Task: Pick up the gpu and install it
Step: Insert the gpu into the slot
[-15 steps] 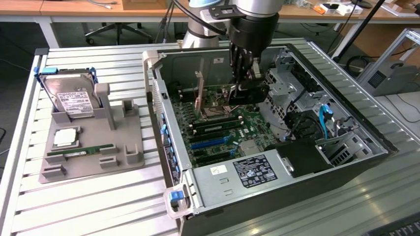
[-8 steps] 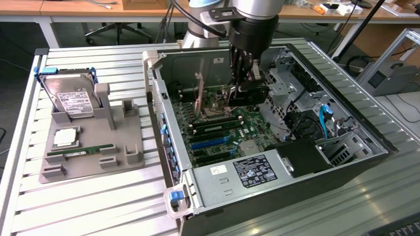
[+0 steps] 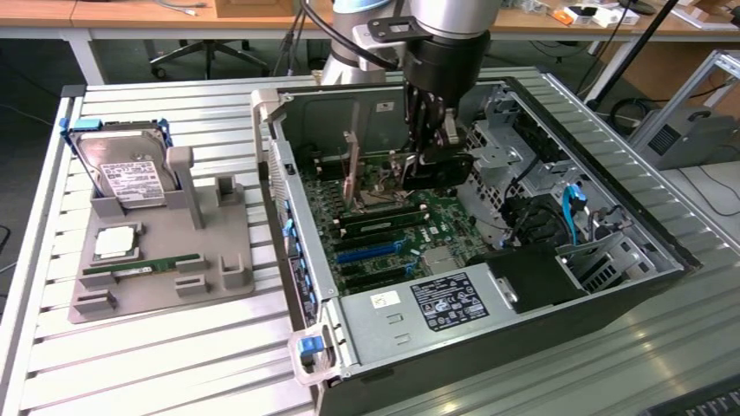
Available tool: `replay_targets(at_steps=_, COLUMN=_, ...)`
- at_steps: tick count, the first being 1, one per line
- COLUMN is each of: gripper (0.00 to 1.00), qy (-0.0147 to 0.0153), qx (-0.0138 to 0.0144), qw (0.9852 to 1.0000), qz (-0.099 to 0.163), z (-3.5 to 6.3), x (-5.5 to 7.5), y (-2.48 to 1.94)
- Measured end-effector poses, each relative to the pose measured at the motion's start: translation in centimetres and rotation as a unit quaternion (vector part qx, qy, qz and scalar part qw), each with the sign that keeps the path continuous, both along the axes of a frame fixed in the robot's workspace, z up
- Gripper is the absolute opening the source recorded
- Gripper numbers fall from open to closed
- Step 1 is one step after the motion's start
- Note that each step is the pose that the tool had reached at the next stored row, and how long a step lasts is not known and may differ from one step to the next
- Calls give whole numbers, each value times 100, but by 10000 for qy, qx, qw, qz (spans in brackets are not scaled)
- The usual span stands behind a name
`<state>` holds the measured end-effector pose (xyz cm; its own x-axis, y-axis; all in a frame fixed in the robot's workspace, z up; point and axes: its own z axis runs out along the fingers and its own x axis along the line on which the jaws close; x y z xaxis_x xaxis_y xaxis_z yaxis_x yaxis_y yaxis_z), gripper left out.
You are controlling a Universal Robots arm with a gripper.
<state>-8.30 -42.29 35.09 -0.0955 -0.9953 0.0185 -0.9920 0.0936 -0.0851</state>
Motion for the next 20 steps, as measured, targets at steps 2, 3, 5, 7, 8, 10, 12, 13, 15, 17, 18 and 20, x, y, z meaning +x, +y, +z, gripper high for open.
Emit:
replay_targets(at_steps=2, gripper=27, qy=0, qx=0, qw=10000, qz=0, z=-6, x=0, y=-2)
replay_targets(at_steps=3, gripper=27, qy=0, qx=0, qw=10000, qz=1, z=-9, x=0, y=-4)
replay_targets(at_steps=5, gripper=27, qy=0, qx=0, qw=10000, qz=1, z=-15, x=0, y=-6)
replay_targets(at_steps=7, gripper=27, qy=0, qx=0, qw=10000, qz=2, z=-28, x=0, y=-11)
replay_targets(at_steps=8, gripper=27, qy=0, qx=0, qw=10000, qz=2, z=-32, x=0, y=-12)
replay_targets(at_steps=10, gripper=27, qy=0, qx=0, qw=10000, qz=2, z=-40, x=0, y=-15)
replay_targets(at_steps=12, gripper=27, qy=0, qx=0, qw=10000, qz=2, z=-45, x=0, y=-18)
replay_targets(at_steps=13, gripper=27, qy=0, qx=0, qw=10000, qz=2, z=-47, x=0, y=-19)
replay_targets(at_steps=15, gripper=27, qy=0, qx=0, qw=10000, qz=2, z=-52, x=0, y=-21)
replay_targets(at_steps=17, gripper=27, qy=0, qx=0, qw=10000, qz=3, z=-57, x=0, y=-24)
replay_targets(at_steps=18, gripper=27, qy=0, qx=0, qw=10000, qz=3, z=-61, x=0, y=-26)
replay_targets(at_steps=20, gripper=27, qy=0, qx=0, qw=10000, qz=4, z=-66, x=0, y=-29)
